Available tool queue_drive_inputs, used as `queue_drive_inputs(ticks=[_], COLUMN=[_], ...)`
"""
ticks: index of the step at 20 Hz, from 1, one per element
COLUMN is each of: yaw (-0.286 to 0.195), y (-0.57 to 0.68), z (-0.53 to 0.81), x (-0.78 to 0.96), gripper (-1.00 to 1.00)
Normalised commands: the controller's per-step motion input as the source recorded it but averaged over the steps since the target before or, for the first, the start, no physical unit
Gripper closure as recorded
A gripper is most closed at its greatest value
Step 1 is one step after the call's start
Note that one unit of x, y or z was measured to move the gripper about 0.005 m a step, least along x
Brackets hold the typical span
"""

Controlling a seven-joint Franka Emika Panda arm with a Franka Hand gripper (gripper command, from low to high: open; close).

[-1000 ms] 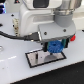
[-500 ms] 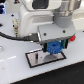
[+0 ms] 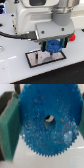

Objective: Insert the blue gear onto the right peg, followed by the red gear

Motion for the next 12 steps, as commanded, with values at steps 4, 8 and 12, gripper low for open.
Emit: queue_drive_inputs(ticks=[4, 8, 12], yaw=[0.000, 0.000, 0.000], y=[0.02, -0.01, -0.01], z=[-0.20, -0.24, -0.11], x=[0.16, 0.16, 0.15], gripper=[1.00, 1.00, 1.00])
